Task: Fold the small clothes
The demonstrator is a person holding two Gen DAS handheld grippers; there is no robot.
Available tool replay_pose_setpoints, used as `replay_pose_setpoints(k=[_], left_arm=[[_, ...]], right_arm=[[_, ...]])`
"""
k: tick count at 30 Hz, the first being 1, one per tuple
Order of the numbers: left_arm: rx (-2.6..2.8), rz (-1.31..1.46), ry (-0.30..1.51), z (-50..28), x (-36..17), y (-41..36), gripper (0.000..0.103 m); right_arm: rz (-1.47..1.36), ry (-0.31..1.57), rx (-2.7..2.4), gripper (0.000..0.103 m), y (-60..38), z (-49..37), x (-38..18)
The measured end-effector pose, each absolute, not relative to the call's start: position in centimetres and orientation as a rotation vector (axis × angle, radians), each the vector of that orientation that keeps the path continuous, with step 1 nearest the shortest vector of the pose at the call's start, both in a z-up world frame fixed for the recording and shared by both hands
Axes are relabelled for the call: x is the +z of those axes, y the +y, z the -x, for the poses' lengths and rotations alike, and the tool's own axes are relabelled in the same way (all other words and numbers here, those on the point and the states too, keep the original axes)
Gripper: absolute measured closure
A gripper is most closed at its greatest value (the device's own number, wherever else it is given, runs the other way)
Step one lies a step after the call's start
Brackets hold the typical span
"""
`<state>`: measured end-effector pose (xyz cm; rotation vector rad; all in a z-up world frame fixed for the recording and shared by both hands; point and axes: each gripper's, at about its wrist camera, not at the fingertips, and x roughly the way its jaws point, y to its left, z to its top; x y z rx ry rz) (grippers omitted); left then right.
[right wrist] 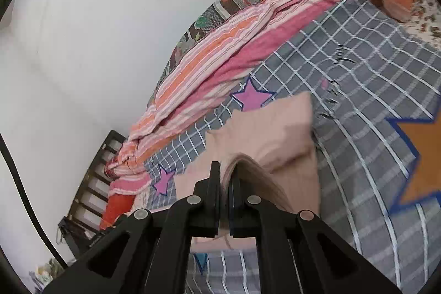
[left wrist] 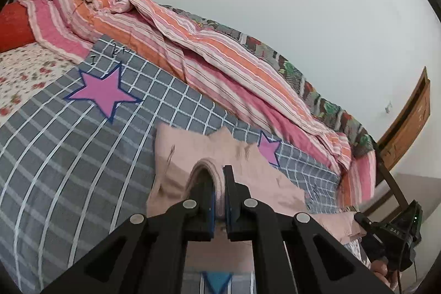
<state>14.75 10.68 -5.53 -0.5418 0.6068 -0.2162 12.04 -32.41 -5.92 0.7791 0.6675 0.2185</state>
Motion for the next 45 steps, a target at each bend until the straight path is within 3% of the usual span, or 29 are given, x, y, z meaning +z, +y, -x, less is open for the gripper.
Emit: replay_pose_setpoints(k=[14,15,17,18,19,21,24,30,38,45], left_arm=[[-0.19,0.52,0.734,-28.6,-11.1,8.7,0.096],[-0.197,0.526,0.744,-29.0,-11.2,8.7,0.095],[-0.19,0.555,0.772,-29.9,-11.6,8.8,0.08],[-0.178,0.557,0.779,-30.1,-11.8,8.9,0.068],[-0.172,0.555,0.775,-30.0,-11.8,8.9,0.064],[-0.184,0.532,0.765,-29.5,-11.9,8.8,0.06],[-0.191,0.507,0.771,-27.6,-12.3,9.0,0.046],[-0.197,0.427,0.76,-21.8,-12.5,9.5,0.038],[-0.245,0.473,0.783,-13.8,-15.0,10.5,0.036],[-0.305,0.602,0.806,-15.0,-17.0,9.9,0.036]], right_arm=[[-0.775,0.79,0.144,0.098,-33.3,-25.8,-12.2],[-0.771,0.795,0.141,0.095,-33.2,-26.3,-12.5],[-0.749,0.81,0.153,0.084,-33.0,-27.6,-13.0],[-0.725,0.817,0.18,0.068,-32.6,-28.0,-13.0],[-0.676,0.808,0.224,0.062,-32.1,-28.1,-12.7],[-0.567,0.767,0.205,0.06,-31.2,-27.3,-12.0],[-0.507,0.78,0.186,0.06,-30.9,-25.9,-12.1],[-0.462,0.844,0.23,0.06,-31.6,-20.8,-13.3],[-0.414,0.872,0.224,0.053,-32.1,-13.0,-14.2],[-0.536,0.901,0.267,0.053,-31.6,-12.8,-17.1]])
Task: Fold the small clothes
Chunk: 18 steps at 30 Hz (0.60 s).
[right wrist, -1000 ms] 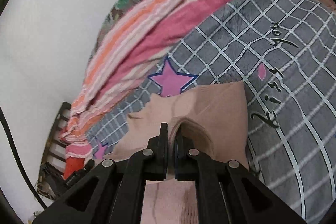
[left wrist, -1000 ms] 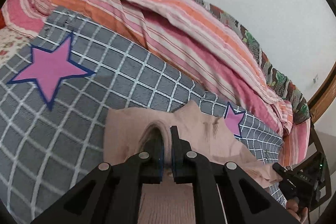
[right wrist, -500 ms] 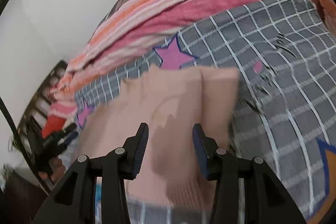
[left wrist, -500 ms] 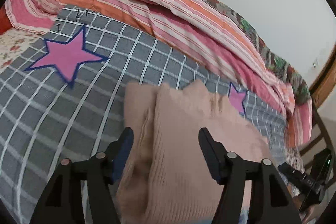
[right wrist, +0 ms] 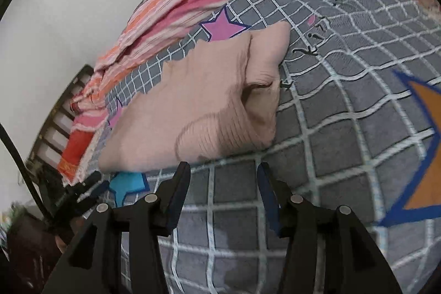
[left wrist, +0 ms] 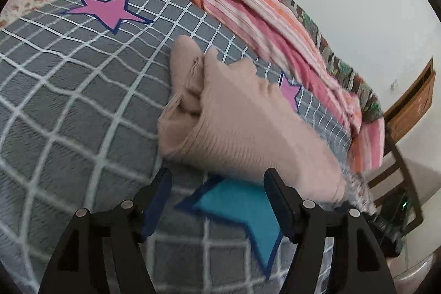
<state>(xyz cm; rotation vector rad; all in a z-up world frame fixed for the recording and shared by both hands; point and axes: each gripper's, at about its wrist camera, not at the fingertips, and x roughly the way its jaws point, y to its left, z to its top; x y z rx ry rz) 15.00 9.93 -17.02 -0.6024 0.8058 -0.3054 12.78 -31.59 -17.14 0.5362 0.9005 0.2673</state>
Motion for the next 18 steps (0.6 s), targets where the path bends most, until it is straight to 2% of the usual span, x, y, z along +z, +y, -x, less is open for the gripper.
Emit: replay_pose_setpoints(k=[3,6,8,9,10,18], left_arm=[[-0.282,0.654,0.813,-16.8,-17.6,9.7,0.038],[-0.238,0.655,0.8,-18.1,-17.6,9.5,0.052],[-0.229,0.665,0.819,-18.8,-17.7,9.6,0.069],[-0.235,0.678,0.83,-19.1,-17.8,9.7,0.09],[-0.249,0.694,0.841,-19.3,-17.9,9.8,0.092],[-0.267,0.61,0.798,-15.4,-15.7,9.5,0.094]], right_arm=[[-0.588,0.883,0.26,0.052,-31.3,-14.1,-17.5],[-0.643,0.874,0.219,0.052,-31.5,-15.8,-17.9],[-0.673,0.861,0.182,0.061,-31.7,-16.9,-18.1],[-0.674,0.864,0.166,0.083,-31.7,-17.3,-18.2],[-0.678,0.869,0.168,0.093,-31.7,-17.7,-18.4],[-0.684,0.844,0.213,0.095,-32.1,-15.6,-16.3]])
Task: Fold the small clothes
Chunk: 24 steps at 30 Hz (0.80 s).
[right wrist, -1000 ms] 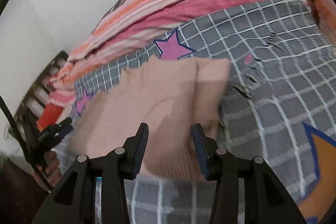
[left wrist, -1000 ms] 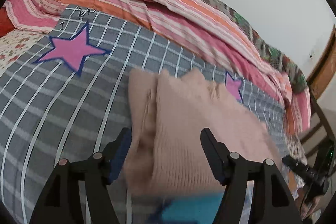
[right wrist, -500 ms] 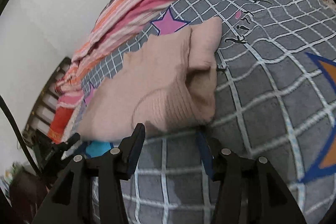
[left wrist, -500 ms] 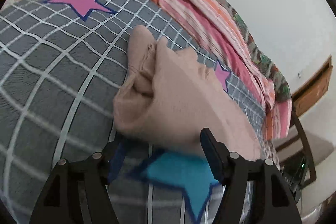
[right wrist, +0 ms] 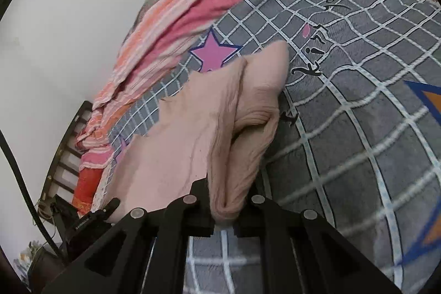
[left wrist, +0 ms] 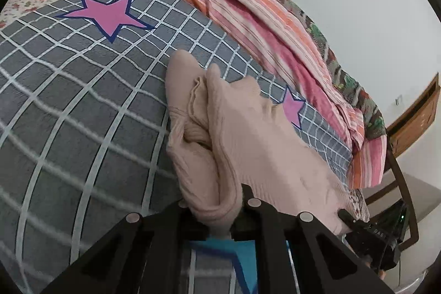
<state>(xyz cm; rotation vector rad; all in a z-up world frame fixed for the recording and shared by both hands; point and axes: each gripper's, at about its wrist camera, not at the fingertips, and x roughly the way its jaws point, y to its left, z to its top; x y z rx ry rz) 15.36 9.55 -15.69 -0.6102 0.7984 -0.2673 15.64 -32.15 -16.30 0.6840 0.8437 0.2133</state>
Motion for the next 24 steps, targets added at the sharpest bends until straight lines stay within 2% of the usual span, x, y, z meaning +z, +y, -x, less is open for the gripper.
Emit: replay_pose_setpoints(k=[8,11,12,13,14,17,20,24], left_arm=[[-0.291,0.566,0.809,-8.8,-15.3,9.3,0.093],[-0.293,0.537,0.817,-7.9,-15.6,8.9,0.09],[-0.278,0.522,0.829,-7.8,-15.6,8.9,0.084],[-0.251,0.504,0.85,-8.0,-15.6,9.0,0.073],[-0.216,0.479,0.876,-8.2,-15.5,9.1,0.07],[-0.172,0.433,0.83,-7.9,-14.3,10.5,0.066],[-0.163,0.389,0.775,-9.0,-12.5,11.3,0.05],[-0.212,0.312,0.753,-13.0,-10.5,9.6,0.049]], right_arm=[[-0.617,0.873,0.228,0.095,-32.4,-8.8,-15.3],[-0.578,0.882,0.218,0.093,-32.5,-7.2,-15.3],[-0.56,0.889,0.211,0.089,-32.4,-6.9,-15.4],[-0.534,0.906,0.192,0.078,-32.3,-6.9,-15.5],[-0.502,0.923,0.166,0.074,-32.3,-6.9,-15.4],[-0.407,0.902,0.134,0.071,-32.6,-6.7,-14.4],[-0.339,0.845,0.099,0.065,-33.4,-7.0,-12.8],[-0.316,0.813,0.091,0.064,-33.8,-10.0,-11.7]])
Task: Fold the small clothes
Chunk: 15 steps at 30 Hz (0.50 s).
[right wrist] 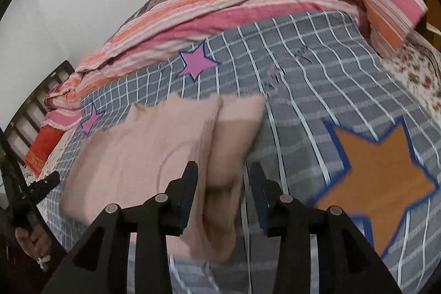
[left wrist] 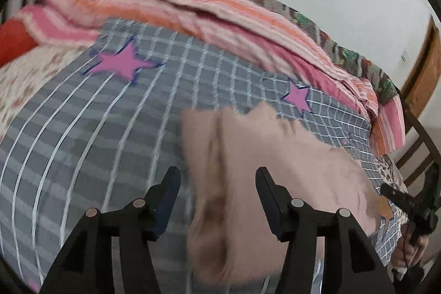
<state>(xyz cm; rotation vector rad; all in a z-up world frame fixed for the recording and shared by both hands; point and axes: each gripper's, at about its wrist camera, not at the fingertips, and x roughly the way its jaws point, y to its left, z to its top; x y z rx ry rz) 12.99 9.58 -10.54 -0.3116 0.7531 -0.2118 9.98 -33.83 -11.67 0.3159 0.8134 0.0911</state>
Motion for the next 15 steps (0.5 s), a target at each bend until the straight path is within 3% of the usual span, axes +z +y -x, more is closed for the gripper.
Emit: replay_pose_setpoints(k=[5,9,14,15], left_arm=[[-0.237,0.232,0.77,-18.1,-10.5,6.9,0.049],[-0.239,0.241,0.853,-21.8,-12.0,6.4,0.061],[-0.225,0.207,0.89,-23.5,-13.3,5.8,0.063],[-0.223,0.203,0.894,-23.7,-13.5,5.6,0.069]], right_arm=[[-0.318,0.829,0.099,0.064,-32.6,-15.5,-12.0],[-0.28,0.882,0.078,0.064,-31.4,-19.2,-13.1],[-0.25,0.954,0.082,0.064,-30.3,-22.2,-14.6],[-0.243,0.968,0.083,0.064,-30.1,-22.6,-14.9]])
